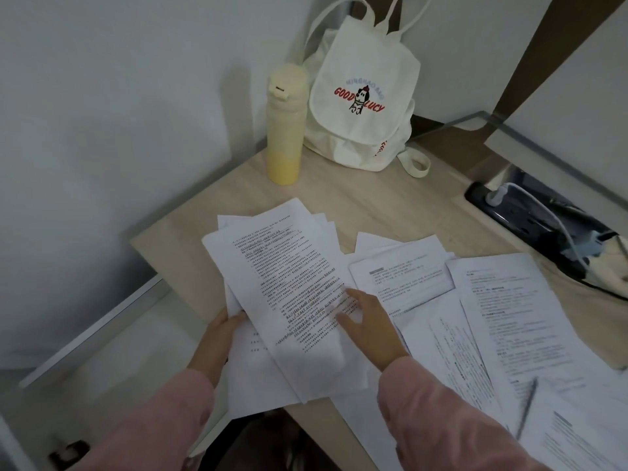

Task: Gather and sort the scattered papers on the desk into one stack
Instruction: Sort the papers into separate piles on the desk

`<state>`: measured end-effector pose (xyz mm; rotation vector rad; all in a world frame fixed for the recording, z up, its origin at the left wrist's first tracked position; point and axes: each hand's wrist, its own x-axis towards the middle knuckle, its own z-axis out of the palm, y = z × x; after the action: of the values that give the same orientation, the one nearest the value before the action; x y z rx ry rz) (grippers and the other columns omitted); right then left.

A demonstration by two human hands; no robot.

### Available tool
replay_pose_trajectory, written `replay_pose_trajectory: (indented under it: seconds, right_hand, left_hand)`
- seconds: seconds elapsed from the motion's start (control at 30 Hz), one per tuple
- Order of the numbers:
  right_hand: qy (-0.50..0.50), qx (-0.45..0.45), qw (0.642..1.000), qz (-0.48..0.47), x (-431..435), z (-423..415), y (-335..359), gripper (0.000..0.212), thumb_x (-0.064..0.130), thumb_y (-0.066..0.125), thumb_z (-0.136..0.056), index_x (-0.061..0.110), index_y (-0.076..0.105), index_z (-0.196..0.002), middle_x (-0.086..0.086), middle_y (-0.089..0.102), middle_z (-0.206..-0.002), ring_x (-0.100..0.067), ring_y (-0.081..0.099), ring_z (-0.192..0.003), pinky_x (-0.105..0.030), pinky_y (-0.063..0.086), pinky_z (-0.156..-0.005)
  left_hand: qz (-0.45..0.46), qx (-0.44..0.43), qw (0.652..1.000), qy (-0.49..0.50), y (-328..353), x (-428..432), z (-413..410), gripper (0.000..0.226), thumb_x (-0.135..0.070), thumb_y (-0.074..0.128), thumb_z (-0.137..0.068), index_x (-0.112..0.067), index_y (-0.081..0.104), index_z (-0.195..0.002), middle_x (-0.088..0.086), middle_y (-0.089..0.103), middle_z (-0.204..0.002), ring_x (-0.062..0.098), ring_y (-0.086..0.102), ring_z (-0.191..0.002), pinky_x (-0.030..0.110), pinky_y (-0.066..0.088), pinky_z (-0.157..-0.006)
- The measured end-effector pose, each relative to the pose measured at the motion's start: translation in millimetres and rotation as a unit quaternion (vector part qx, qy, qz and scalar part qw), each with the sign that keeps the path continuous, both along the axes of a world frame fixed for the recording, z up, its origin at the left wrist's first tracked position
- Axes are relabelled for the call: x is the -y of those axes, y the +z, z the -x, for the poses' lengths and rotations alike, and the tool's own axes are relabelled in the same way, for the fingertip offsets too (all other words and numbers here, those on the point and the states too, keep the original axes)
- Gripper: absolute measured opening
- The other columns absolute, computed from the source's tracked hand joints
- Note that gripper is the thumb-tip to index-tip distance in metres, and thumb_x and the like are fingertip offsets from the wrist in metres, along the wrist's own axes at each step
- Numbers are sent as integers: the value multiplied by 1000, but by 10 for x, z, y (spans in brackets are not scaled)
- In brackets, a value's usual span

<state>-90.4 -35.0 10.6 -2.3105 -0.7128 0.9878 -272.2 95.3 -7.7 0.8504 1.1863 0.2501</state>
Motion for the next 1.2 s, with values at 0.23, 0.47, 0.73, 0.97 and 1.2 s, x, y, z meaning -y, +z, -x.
replay_pose_trajectory:
  seconds: [0.23,0.47,0.73,0.97,1.2]
  right_hand:
    - [152,132,977,77,228,167,-166,52,20,47,-90,19,32,-140,-2,25,-146,-20,28,-131,-24,27,-108]
    - [145,38,989,4,202,338,-139,38,16,47,-92,17,46,-130,-3,48,-126,-13,46,-113,-16,33,-96]
    - [44,237,964,112,348,-122,-181,58,22,54,-87,13,30,-139,-10,27,-148,-27,32,-134,-33,33,-109]
    - [85,286,945,132,455,-168,-353,62,6,66,-69,8,43,-127,-16,53,-125,-33,57,-106,-35,55,-78]
    - [75,320,933,146,393,-185,-344,62,-2,63,-71,3,46,-130,-18,60,-112,-33,61,-91,-36,56,-65]
  left_hand:
    - [-16,6,997,81,-17,35,-76,28,-23,47,-95,-27,52,-122,-2,61,-109,12,57,-90,31,45,-75]
    - [-17,-22,993,112,-70,112,-66,45,-39,44,-95,-21,45,-136,-3,52,-131,20,48,-122,40,31,-112]
    - [-81,-70,994,-6,-63,67,-113,43,-5,47,-92,-17,46,-134,4,56,-119,22,52,-102,35,41,-93]
    - [-151,-108,982,-40,9,-96,-59,47,2,39,-92,-12,40,-137,-2,49,-118,15,45,-105,29,34,-91]
    - [-145,-108,983,-35,15,-209,-18,34,-5,44,-94,-17,49,-125,3,55,-114,21,51,-98,32,39,-86]
